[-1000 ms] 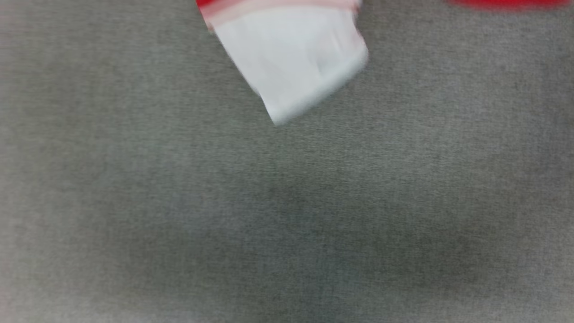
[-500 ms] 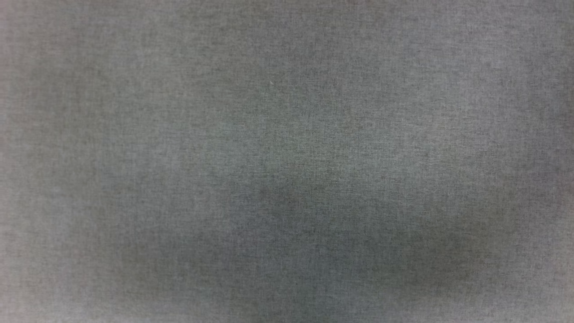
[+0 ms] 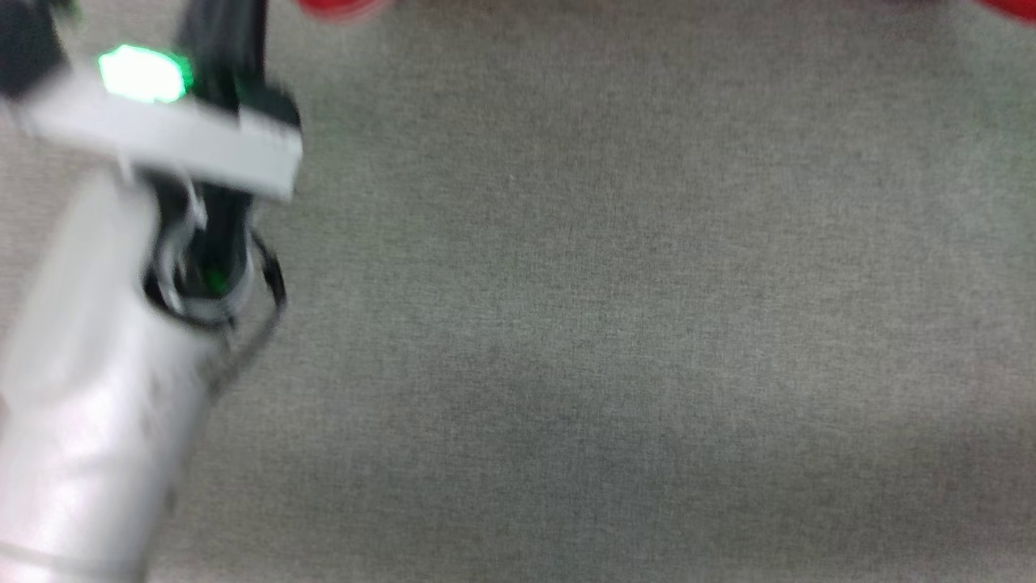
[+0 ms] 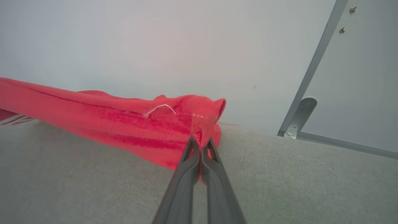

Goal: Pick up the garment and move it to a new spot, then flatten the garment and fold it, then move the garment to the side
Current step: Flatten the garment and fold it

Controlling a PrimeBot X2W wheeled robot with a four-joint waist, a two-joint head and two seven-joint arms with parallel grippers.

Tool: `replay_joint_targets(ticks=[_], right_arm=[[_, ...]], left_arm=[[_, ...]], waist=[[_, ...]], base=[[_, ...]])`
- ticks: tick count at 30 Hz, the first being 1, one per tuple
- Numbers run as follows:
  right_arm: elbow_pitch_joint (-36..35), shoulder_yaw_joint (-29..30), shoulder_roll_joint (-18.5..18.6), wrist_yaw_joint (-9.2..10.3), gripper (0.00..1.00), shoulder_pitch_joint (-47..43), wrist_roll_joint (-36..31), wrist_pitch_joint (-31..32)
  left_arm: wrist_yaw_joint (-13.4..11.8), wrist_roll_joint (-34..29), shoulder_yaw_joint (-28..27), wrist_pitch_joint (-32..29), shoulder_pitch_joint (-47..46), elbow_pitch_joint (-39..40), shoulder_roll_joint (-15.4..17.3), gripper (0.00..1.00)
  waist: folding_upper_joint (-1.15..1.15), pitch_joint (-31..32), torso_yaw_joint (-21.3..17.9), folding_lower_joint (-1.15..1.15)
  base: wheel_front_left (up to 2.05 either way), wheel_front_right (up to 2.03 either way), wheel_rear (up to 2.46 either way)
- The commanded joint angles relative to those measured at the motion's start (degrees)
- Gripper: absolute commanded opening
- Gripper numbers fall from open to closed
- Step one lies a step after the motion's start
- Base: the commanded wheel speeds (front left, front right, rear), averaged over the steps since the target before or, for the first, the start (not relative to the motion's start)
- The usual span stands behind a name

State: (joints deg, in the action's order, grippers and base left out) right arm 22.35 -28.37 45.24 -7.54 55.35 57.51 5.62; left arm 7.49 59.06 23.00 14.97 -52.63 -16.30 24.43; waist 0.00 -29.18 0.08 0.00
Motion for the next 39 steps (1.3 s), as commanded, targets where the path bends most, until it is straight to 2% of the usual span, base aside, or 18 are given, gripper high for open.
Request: replay_joint_targets(ticks=[1, 5, 8, 13, 18, 24, 25, 30, 33, 39], right_arm=[[-1.5, 0.1, 1.4, 0.10, 0.00, -3.0, 1.3, 0.0], [-8.7, -0.2, 5.2, 0.09, 0.00, -13.9, 3.6, 1.0], [-13.4, -0.1, 7.6, 0.09, 0.00, -21.1, 4.6, 2.8], [-19.5, 2.7, 10.8, 0.09, 0.00, -30.6, 6.0, 5.6], [-23.4, 8.2, 11.6, 0.09, 0.00, -39.2, 5.4, 6.4], [-28.8, 17.0, 10.1, 0.09, 0.00, -49.7, 3.4, 7.8], [-28.8, 17.0, 10.1, 0.09, 0.00, -49.7, 3.4, 7.8], [-34.2, 25.4, 7.0, 0.09, 0.00, -57.6, 1.3, 10.5], [-36.8, 29.1, 4.1, 0.09, 0.00, -59.3, -0.3, 12.9], [-36.4, 30.5, -1.3, 0.09, 0.00, -52.1, -2.6, 17.4]], left_arm=[[-0.1, -0.8, -1.1, 0.2, 3.2, 1.8, -0.6, 0.00], [-0.4, -6.1, -1.7, 0.3, 16.0, 7.6, -0.7, 0.00], [-1.6, -8.7, -2.2, 0.3, 24.1, 11.8, 0.8, 0.00], [-3.5, -9.0, -2.2, 0.0, 35.2, 19.5, 3.2, 0.00], [-6.2, -9.3, -2.2, -0.6, 43.6, 28.0, 5.6, 0.00], [-9.9, -9.5, -3.3, -0.9, 51.6, 37.5, 7.9, 0.00], [-9.9, -9.5, -3.3, -0.9, 51.6, 37.5, 7.9, 0.00], [-12.5, -10.2, -4.0, -1.2, 54.9, 42.9, 9.0, 0.00], [-12.2, -10.0, -3.7, -2.0, 53.5, 43.2, 9.2, 0.00], [-7.7, -8.2, -1.7, -5.6, 44.3, 38.7, 8.7, 0.00]], waist=[[0.00, 2.6, 0.7, 0.00], [0.00, 5.3, 0.7, 0.00], [0.00, 7.0, 0.3, 0.00], [0.00, 8.6, -0.1, 0.00], [0.00, 9.4, -0.2, 0.00], [0.00, 9.0, -0.4, 0.00], [0.00, 9.0, -0.4, 0.00], [0.00, 8.4, -0.2, 0.00], [0.00, 7.9, -0.2, 0.00], [0.00, 5.8, -0.3, 0.00]], base=[[0.00, 0.00, 0.00], [0.00, 0.00, 0.00], [0.00, 0.00, 0.00], [0.00, 0.00, 0.00], [0.00, 0.00, 0.00], [0.00, 0.00, 0.00], [0.00, 0.00, 0.00], [0.00, 0.00, 0.00], [0.00, 0.00, 0.00], [0.00, 0.00, 0.00]])
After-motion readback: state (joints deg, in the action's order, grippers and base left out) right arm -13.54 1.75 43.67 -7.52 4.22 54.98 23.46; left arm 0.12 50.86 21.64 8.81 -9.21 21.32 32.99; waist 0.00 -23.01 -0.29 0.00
